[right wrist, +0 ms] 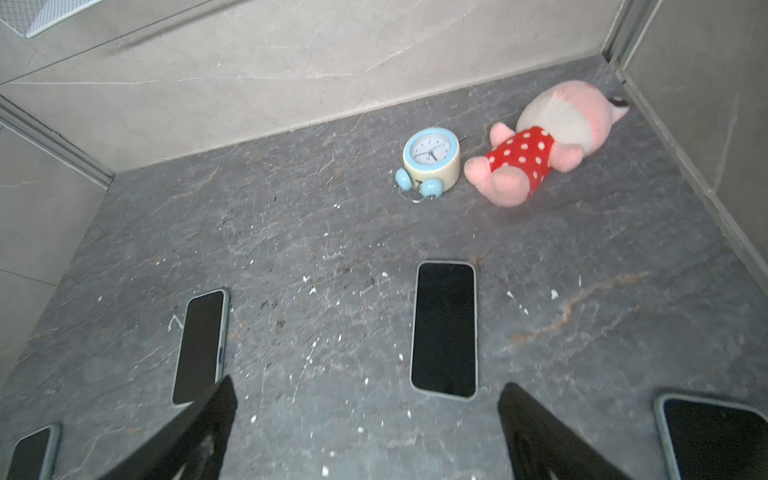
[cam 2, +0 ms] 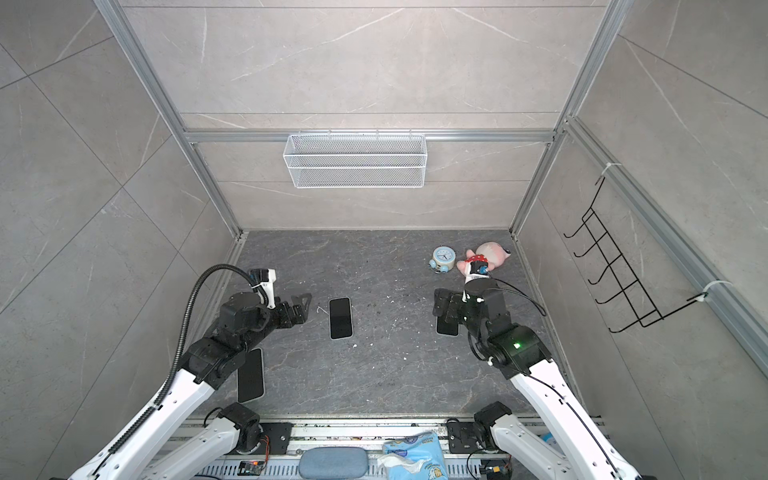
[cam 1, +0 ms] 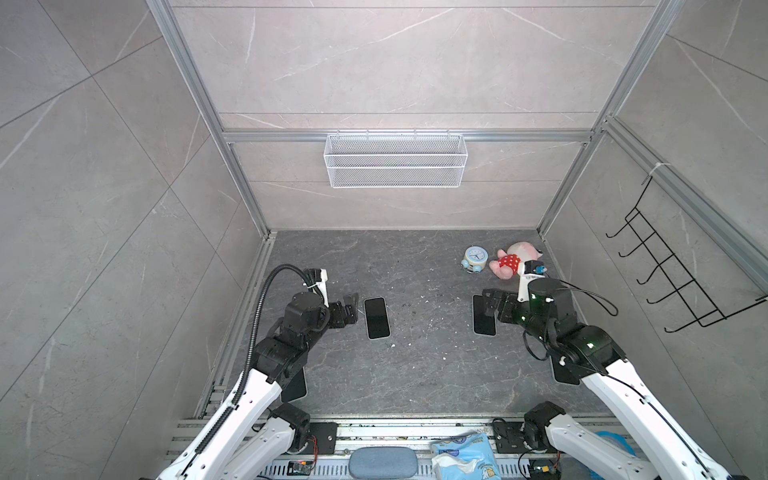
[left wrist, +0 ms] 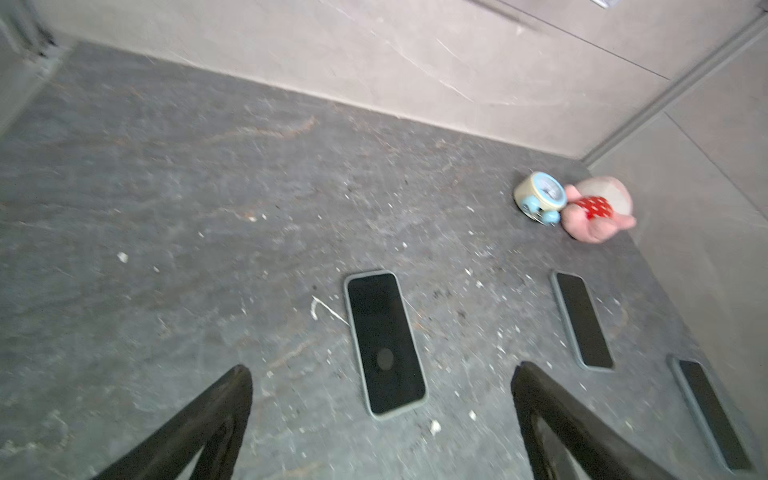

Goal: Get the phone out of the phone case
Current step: 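Lower the right gripper onto the blue cased phone while the left reaches inward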

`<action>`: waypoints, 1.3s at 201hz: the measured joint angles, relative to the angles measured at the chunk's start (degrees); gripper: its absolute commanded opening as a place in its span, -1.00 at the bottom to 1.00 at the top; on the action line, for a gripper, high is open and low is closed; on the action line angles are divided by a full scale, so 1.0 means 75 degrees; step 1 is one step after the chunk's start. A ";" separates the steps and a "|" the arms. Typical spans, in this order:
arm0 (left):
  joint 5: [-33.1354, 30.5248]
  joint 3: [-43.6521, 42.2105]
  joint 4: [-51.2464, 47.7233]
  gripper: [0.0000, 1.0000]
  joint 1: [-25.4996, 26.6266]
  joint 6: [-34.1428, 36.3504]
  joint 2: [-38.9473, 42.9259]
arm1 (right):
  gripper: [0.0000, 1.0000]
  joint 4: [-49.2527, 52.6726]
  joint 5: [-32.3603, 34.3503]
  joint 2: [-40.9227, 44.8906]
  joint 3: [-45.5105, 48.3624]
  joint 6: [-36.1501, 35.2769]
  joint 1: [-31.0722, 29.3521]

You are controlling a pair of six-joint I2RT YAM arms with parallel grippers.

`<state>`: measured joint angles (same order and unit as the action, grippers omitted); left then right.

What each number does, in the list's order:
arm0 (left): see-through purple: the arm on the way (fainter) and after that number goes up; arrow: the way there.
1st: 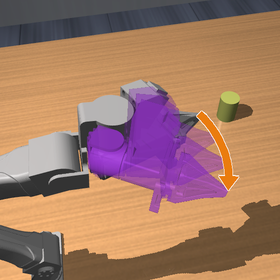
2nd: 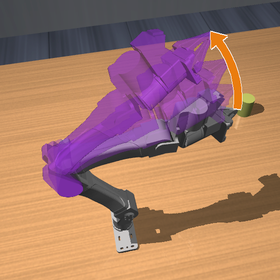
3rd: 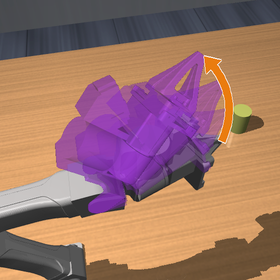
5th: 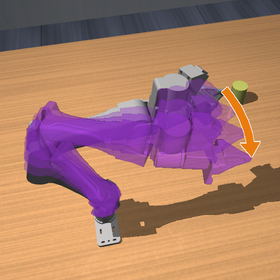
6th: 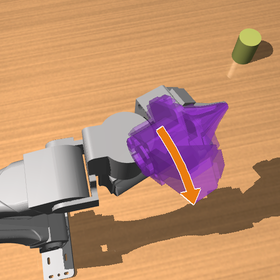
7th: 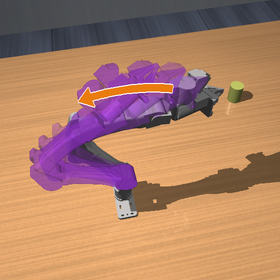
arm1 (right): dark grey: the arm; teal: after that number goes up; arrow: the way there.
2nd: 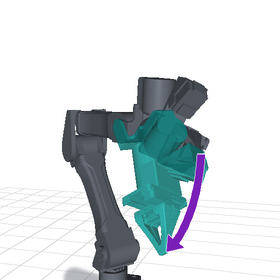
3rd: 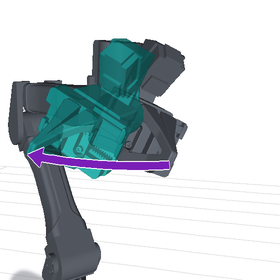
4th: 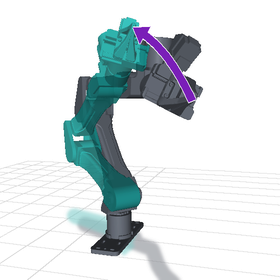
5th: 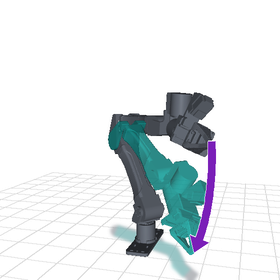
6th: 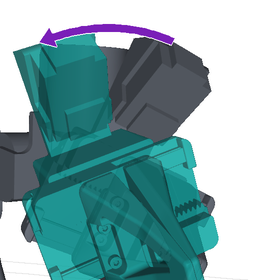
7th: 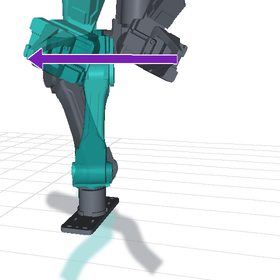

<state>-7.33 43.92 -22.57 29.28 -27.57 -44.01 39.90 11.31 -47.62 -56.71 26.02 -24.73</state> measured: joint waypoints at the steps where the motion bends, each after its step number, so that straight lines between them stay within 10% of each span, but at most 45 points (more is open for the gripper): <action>1: 0.0000 0.0000 0.0000 1.00 0.0000 0.0000 0.0000 | 1.00 0.0038 -0.0006 0.0012 -0.0012 0.0003 -0.0003; 92: -0.0644 0.0746 -0.2022 0.99 0.2369 -0.1256 -0.2591 | 1.00 0.1609 -0.0353 -0.1588 0.0052 0.0478 -0.0015; 261: -0.0574 0.1256 -0.0854 0.99 0.3567 -0.2384 -0.4403 | 0.99 -0.0047 -0.1119 -0.5161 0.0685 -0.0082 0.1209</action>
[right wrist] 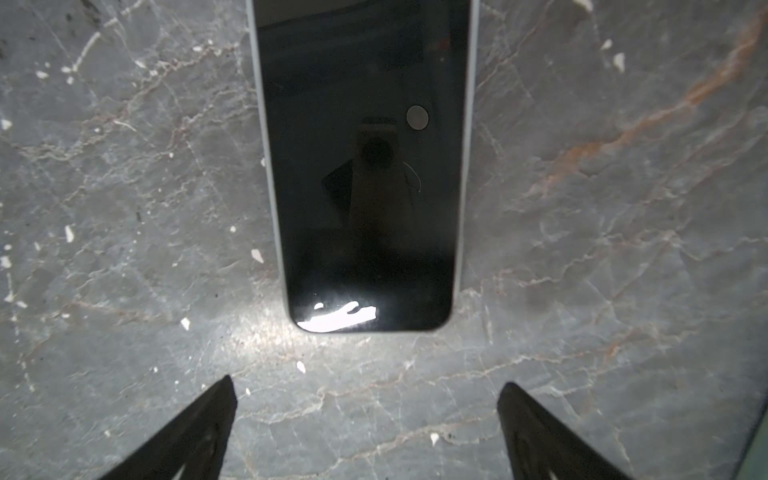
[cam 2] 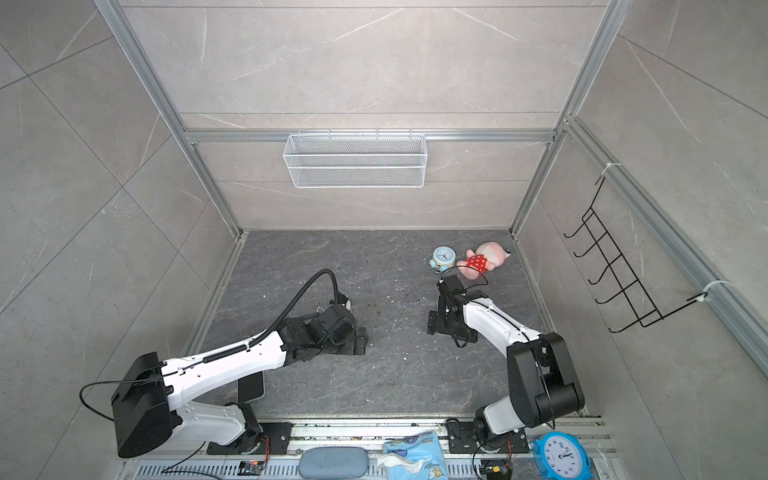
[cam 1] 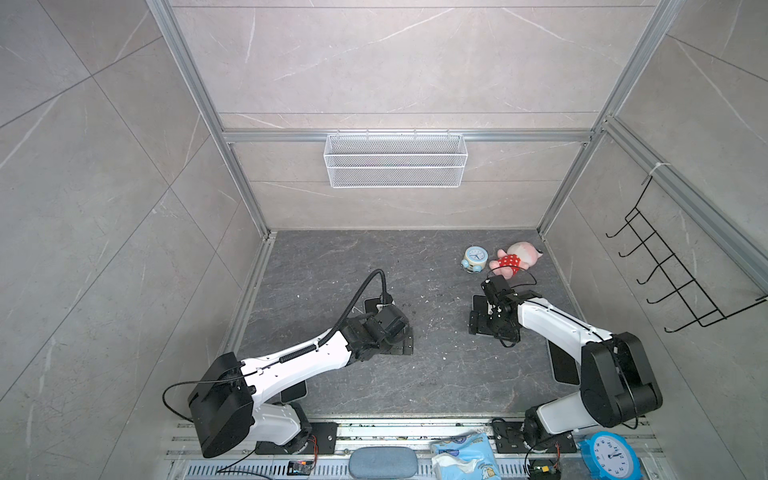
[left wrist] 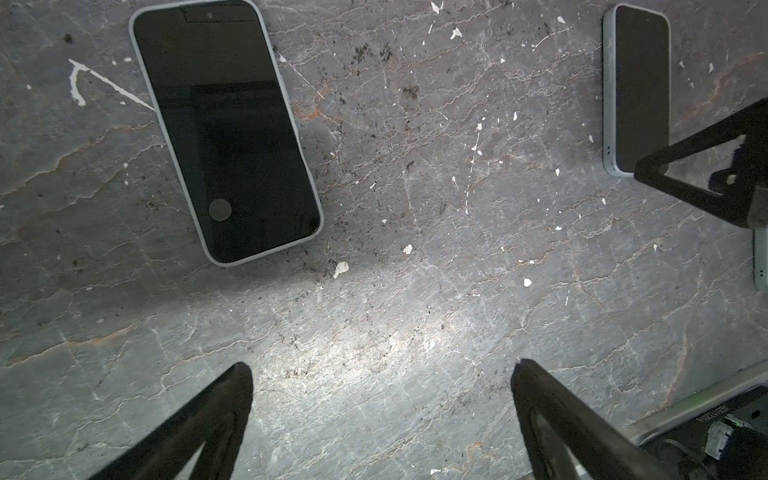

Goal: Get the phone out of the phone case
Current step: 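Lower the right gripper onto the blue cased phone while the left reaches inward, then grip the cased phone with the right gripper and carry it toward the left gripper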

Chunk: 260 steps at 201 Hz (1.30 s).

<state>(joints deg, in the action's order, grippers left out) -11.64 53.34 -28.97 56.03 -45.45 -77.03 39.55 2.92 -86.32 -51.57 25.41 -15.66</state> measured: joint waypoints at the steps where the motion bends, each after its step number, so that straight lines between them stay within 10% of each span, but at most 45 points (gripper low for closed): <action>1: 0.0000 0.0000 0.0003 0.99 0.0003 0.0000 0.0003 | 0.99 -0.0006 0.0003 -0.0015 0.0000 -0.0003 0.0000; 260: -0.0233 -0.0076 0.0306 0.99 0.0297 -0.0143 0.0283 | 0.59 -0.0268 0.0268 -0.1679 -0.0997 -0.0082 0.0271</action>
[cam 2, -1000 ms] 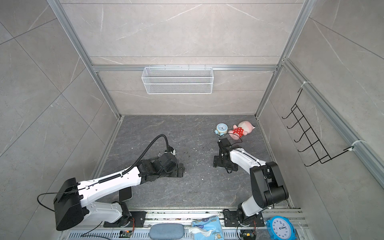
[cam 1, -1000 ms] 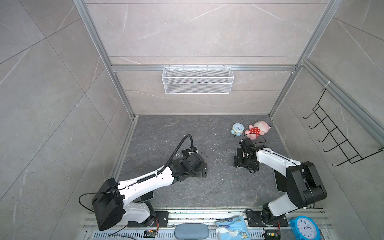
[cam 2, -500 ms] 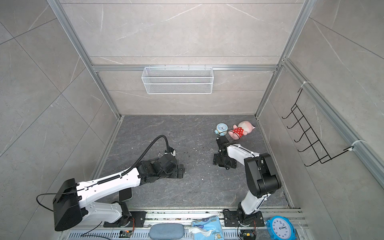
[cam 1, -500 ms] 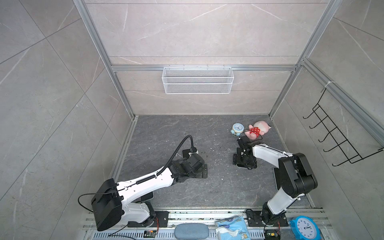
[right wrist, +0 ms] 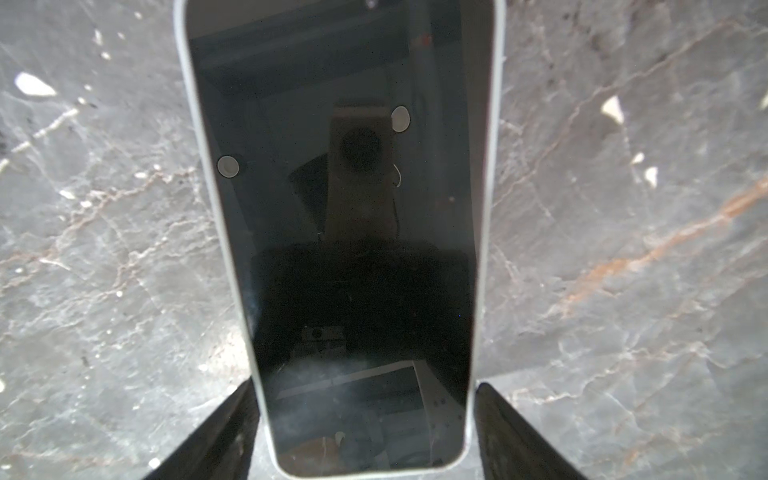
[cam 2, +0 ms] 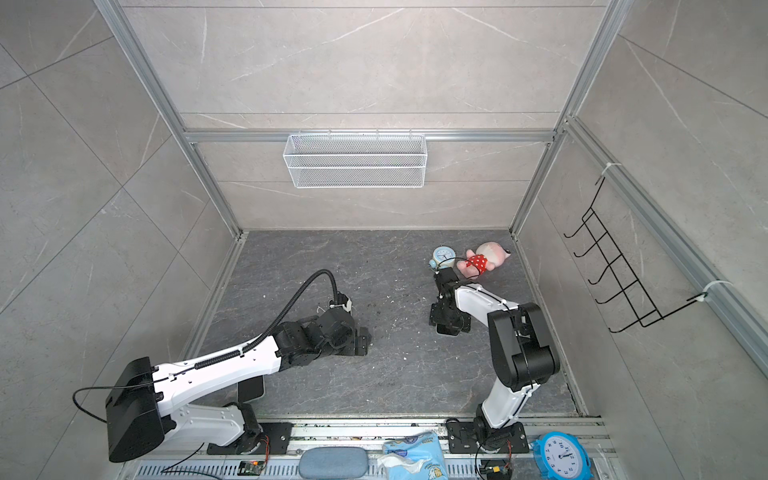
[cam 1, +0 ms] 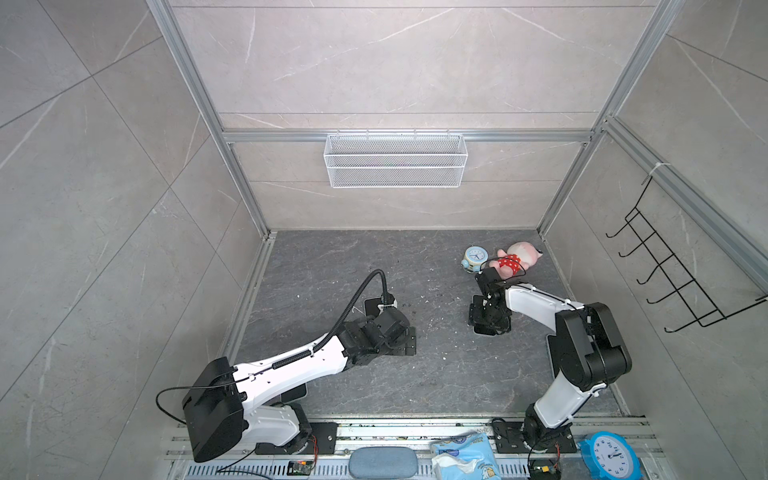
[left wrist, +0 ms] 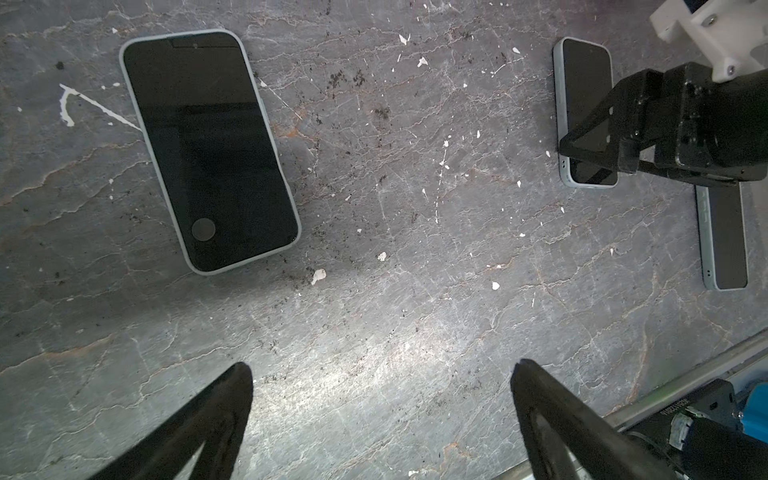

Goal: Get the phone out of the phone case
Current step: 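Grip the cased phone with the right gripper and carry it toward the left gripper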

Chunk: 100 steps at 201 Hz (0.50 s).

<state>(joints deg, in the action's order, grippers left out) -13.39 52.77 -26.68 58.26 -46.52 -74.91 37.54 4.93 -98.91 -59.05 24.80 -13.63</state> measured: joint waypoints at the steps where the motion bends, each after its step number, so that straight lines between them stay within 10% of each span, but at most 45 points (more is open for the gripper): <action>1: 0.0000 0.0000 0.0000 0.99 0.0000 0.0000 0.0000 | 0.59 -0.0003 0.0000 0.0000 0.0000 0.0003 0.0000; 60: 0.0003 0.0000 0.0029 0.99 0.0020 -0.0035 0.0000 | 0.72 -0.0017 -0.0117 -0.0143 0.0000 -0.0003 0.0012; 100: 0.0015 0.0000 0.0131 0.99 0.0035 -0.0090 -0.0032 | 0.35 -0.0017 -0.0175 -0.0143 0.0000 -0.0041 0.0015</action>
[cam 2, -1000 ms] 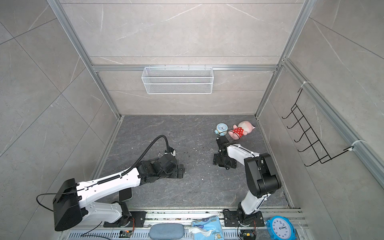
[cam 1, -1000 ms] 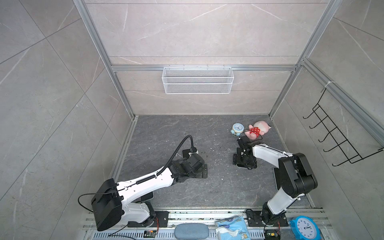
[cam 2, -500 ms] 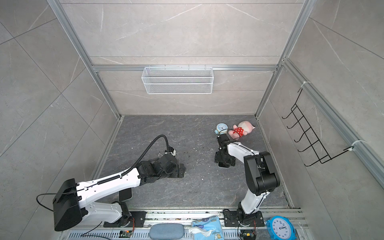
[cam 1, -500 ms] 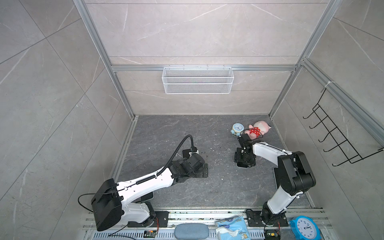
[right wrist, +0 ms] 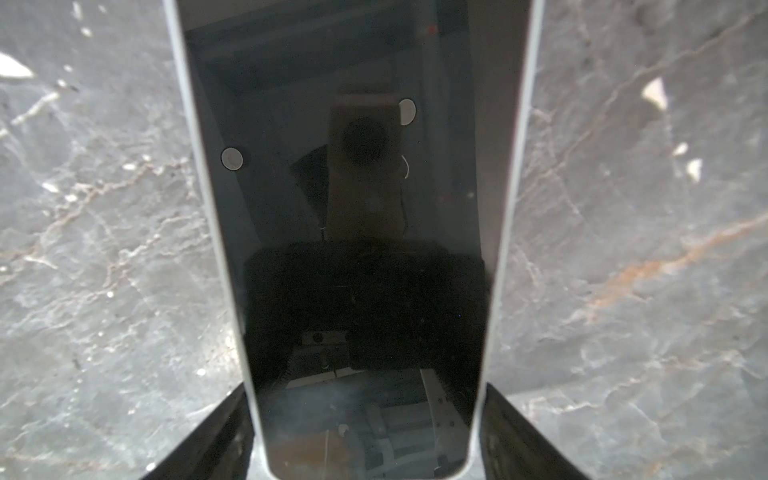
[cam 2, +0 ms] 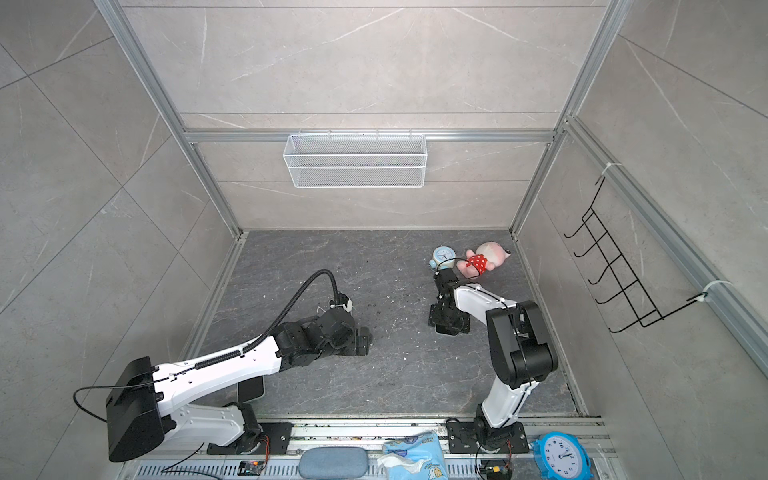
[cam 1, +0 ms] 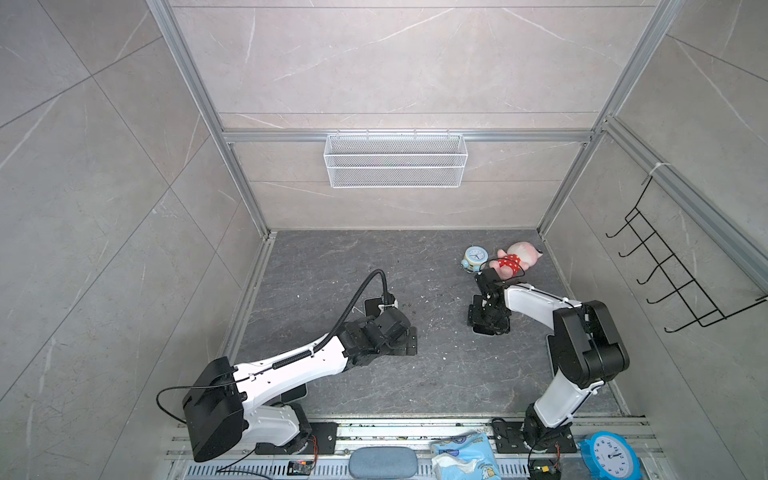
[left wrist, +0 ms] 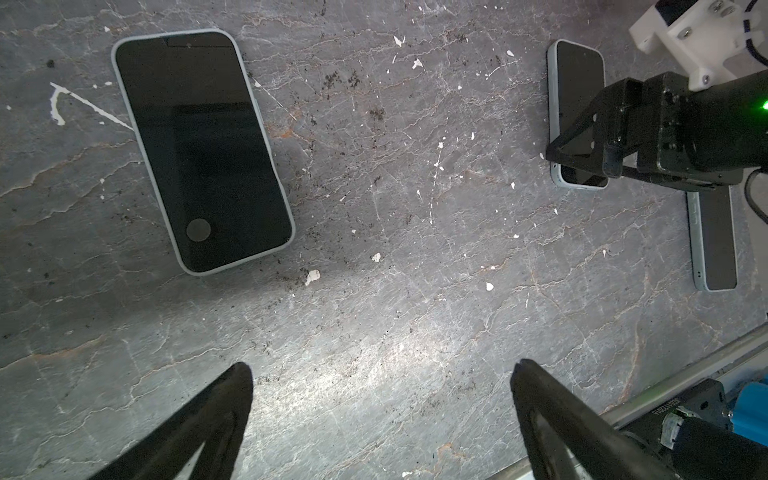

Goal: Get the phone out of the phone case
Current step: 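Grip the cased phone with the right gripper and carry it toward the left gripper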

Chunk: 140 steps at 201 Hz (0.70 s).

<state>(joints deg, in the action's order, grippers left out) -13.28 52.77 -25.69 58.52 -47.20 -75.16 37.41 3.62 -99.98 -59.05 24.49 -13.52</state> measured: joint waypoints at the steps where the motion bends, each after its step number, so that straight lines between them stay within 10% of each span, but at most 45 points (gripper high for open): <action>1: 0.0000 0.0000 0.0003 0.99 0.0000 0.0000 0.0000 | 0.33 0.0000 0.0003 0.0000 0.0000 -0.0003 0.0000; 56: 0.0189 0.0003 0.0542 0.99 0.0000 -0.0119 -0.0417 | -0.22 0.0003 -0.0015 0.0003 -0.0015 -0.0047 0.0000; 140: 0.0898 -0.0236 0.2375 0.92 -0.0134 -0.0699 -0.1113 | -0.44 -0.0536 -0.1105 0.1309 0.0848 -0.0303 -0.0466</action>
<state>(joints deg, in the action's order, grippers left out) -6.55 51.00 -7.88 57.52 -52.45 -83.50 33.39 -4.67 -90.17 -52.69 22.22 -17.02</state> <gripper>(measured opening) 0.968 0.748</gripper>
